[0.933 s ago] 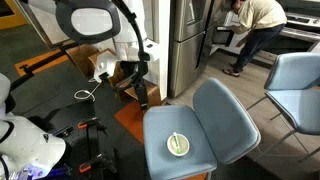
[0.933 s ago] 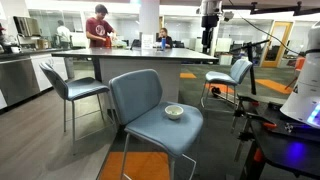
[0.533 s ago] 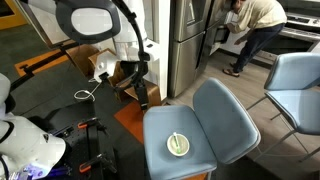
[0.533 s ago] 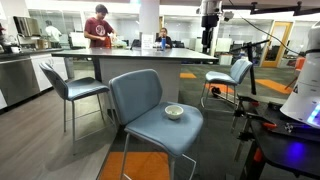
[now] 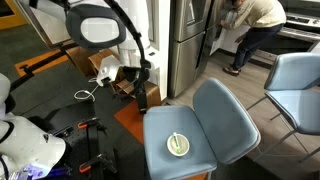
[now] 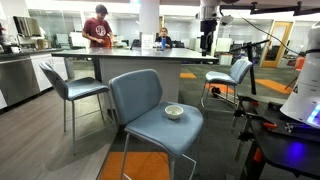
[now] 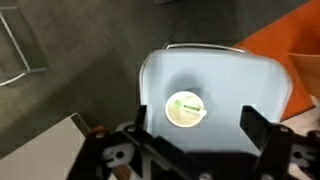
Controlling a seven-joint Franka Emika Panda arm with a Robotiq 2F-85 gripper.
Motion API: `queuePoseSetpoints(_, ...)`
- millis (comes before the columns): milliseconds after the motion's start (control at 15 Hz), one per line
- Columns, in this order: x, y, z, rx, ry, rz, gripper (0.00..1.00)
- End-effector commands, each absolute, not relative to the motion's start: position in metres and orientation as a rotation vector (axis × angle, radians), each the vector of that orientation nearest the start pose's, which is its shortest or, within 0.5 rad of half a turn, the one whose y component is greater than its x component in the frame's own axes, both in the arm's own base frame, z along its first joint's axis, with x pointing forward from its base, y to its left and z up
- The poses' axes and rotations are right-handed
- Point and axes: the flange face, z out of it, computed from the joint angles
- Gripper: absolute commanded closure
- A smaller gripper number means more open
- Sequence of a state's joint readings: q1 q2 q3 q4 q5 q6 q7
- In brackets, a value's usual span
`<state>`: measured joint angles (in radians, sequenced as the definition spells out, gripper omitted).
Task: Remove the marker from the bowl and put it on the chair
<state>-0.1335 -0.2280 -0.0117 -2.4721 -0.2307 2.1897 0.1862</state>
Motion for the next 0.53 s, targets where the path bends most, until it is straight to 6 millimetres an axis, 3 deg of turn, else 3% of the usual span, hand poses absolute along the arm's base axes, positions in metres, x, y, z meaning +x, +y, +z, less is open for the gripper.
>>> queuePoseSetpoints(0,0.460,-0.077,0.333,-3.266,0.574,0.210,0.00)
queuePoseSetpoints(267,0.482,-0.085,0.269,-3.141,0.925,0.300,0.00)
queuePoseSetpoints(467,0.505,-0.099,0.225,-2.979,1.107,0.251,0.00)
